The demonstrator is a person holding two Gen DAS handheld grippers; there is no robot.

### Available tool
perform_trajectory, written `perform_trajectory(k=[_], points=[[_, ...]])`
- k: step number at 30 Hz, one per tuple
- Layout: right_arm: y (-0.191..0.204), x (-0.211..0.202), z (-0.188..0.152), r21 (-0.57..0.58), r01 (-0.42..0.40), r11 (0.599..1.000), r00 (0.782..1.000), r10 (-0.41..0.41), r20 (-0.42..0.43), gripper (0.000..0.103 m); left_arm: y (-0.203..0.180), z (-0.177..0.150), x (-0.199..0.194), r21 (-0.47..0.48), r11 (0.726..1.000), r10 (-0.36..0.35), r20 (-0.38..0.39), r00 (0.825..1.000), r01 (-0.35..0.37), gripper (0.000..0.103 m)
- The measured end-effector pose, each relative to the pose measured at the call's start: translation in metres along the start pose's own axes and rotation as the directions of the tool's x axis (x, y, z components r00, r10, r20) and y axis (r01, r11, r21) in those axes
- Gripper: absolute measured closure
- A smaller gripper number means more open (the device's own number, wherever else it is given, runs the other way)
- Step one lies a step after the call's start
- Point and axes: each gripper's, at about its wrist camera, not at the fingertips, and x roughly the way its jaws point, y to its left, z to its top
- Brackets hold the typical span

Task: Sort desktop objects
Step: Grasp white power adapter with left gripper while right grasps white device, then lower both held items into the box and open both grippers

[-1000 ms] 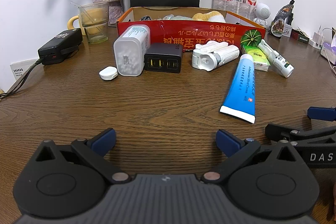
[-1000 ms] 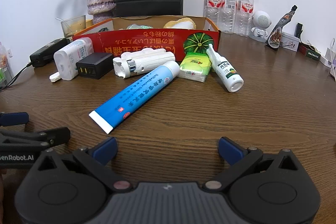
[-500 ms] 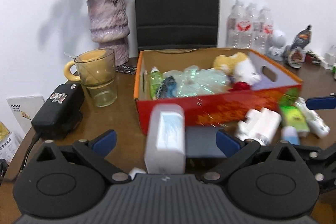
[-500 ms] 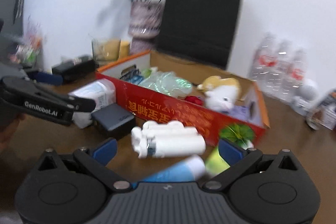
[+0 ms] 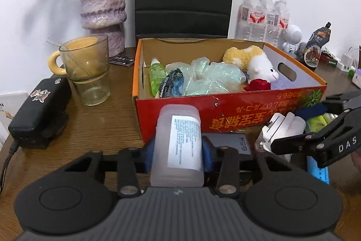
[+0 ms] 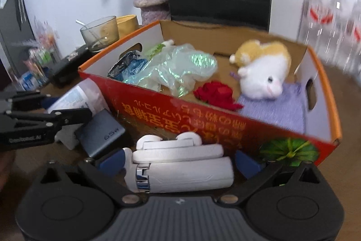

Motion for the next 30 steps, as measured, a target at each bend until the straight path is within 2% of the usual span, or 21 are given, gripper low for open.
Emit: perform_trajectory(k=[2, 5, 8, 10, 15, 17, 23, 26, 30], points=[[-0.002, 0.002, -0.003, 0.019, -0.027, 0.999, 1.000, 0.027, -0.008, 0.000, 0.001, 0.000, -0.001, -0.016, 1.000, 0.002, -0.002, 1.000, -0.002, 0.061], [0.003, -0.001, -0.009, -0.016, -0.023, 1.000, 1.000, 0.023, -0.001, 0.000, 0.001, 0.000, -0.002, -0.029, 1.000, 0.002, 0.001, 1.000, -0.002, 0.061], [0.021, 0.009, -0.019, -0.146, 0.047, 0.988, 0.997, -0.054, -0.048, 0.000, 0.000, 0.000, -0.002, -0.022, 1.000, 0.009, 0.006, 1.000, -0.009, 0.061], [0.026, 0.011, -0.022, -0.159, 0.068, 0.985, 0.997, -0.072, -0.018, 0.000, -0.002, 0.000, -0.002, -0.018, 1.000, 0.015, 0.010, 1.000, -0.015, 0.061], [0.025, 0.014, -0.017, -0.098, 0.082, 0.992, 0.996, -0.084, -0.019, 0.000, -0.002, -0.001, -0.004, -0.022, 1.000, 0.018, 0.011, 1.000, -0.017, 0.062], [0.026, 0.013, -0.017, -0.087, 0.085, 0.993, 0.996, -0.087, -0.010, 0.003, -0.002, -0.001, -0.005, -0.024, 1.000, 0.019, 0.016, 1.000, -0.019, 0.062], [0.029, 0.006, -0.019, -0.077, 0.088, 0.993, 0.996, -0.090, -0.023, 0.004, -0.009, 0.001, -0.028, 0.005, 0.999, 0.035, 0.050, 0.998, -0.035, 0.062], [0.030, -0.011, -0.019, -0.067, 0.075, 0.995, 0.997, -0.075, -0.001, 0.004, -0.007, 0.010, -0.047, -0.011, 1.000, 0.016, 0.098, 0.995, -0.015, 0.062], [0.022, -0.041, -0.009, -0.009, 0.021, 1.000, 0.997, -0.020, 0.071, 0.004, 0.001, 0.035, -0.060, -0.059, 0.998, -0.004, 0.119, 0.993, 0.011, 0.062]])
